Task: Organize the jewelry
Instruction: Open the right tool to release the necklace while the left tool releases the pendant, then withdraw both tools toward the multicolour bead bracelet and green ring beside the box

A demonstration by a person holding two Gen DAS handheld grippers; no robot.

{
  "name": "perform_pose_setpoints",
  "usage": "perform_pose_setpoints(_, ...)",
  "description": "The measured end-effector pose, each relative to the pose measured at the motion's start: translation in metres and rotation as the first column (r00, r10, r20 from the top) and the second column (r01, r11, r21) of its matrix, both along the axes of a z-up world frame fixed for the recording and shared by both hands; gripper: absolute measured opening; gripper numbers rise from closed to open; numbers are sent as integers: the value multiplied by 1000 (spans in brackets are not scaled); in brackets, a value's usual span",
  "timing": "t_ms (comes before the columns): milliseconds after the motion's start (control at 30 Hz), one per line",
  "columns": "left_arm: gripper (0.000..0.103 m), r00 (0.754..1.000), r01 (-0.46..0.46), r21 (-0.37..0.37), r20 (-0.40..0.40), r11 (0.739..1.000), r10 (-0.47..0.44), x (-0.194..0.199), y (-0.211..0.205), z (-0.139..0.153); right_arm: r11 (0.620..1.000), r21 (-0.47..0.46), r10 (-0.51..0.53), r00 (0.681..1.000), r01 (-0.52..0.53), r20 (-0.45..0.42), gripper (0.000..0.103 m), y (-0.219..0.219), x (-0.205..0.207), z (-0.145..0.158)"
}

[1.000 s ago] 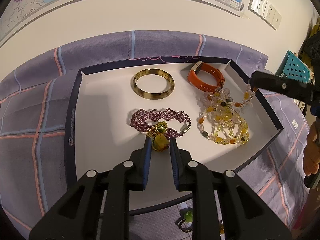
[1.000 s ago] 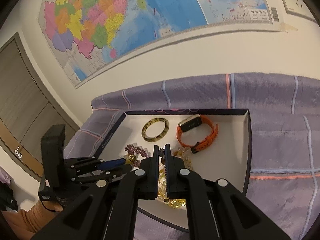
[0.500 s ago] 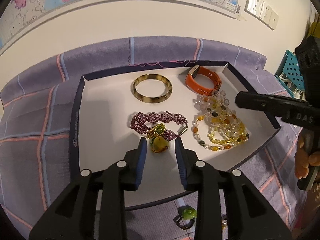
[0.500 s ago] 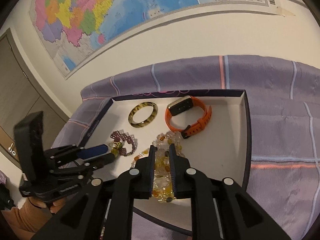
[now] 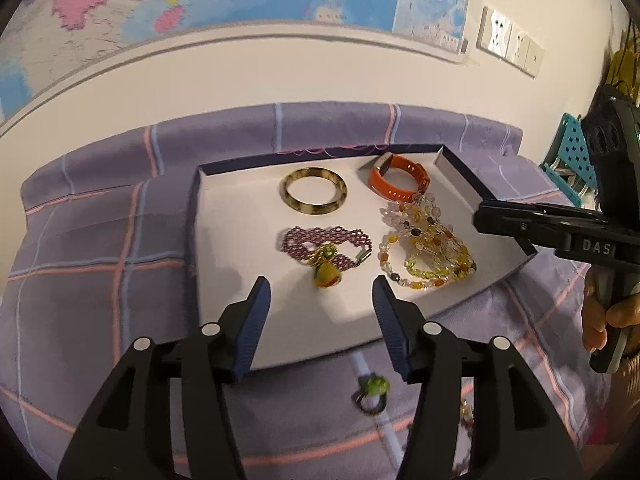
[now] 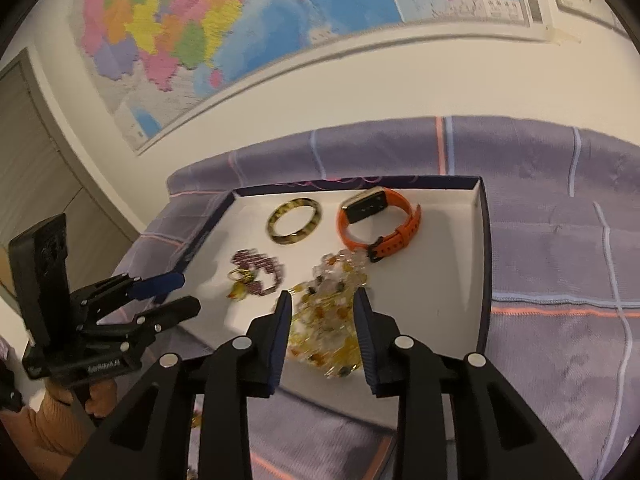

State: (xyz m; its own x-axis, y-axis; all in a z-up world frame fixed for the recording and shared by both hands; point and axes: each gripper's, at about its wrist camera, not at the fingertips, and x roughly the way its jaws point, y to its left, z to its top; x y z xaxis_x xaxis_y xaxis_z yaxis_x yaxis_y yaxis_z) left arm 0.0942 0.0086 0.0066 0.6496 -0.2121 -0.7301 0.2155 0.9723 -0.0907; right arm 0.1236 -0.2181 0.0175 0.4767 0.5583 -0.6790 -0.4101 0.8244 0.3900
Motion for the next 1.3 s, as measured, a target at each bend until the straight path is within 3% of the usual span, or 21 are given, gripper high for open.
perform_pose_setpoints(233,53,999,-25,1,28,1000,25,-32,24,7,995,15,102,994,-103,29,41,14,-40,11)
perform_pose_setpoints(500,53,1000,22,-1,14,1000,-22,-62,23,-7,983,15,186,982,-186,-41,43,34,-75,-14)
perform_pose_setpoints(767,53,997,69,16,-22,997,-69,-67,5,-24,977,-22,207,974,-210,-88,43,46,-100,-33)
perform_pose_setpoints(1067,53,993,106,46,-50,993,-104,-54,-18,-35,976,-50,210,975,-214,-75,45,52,-109,-33)
perform_pose_setpoints(1300,46,992,104,62,-75,993,-99,-45,-27,-41,976,-42,210,975,-214,-73,48,51,-111,-33)
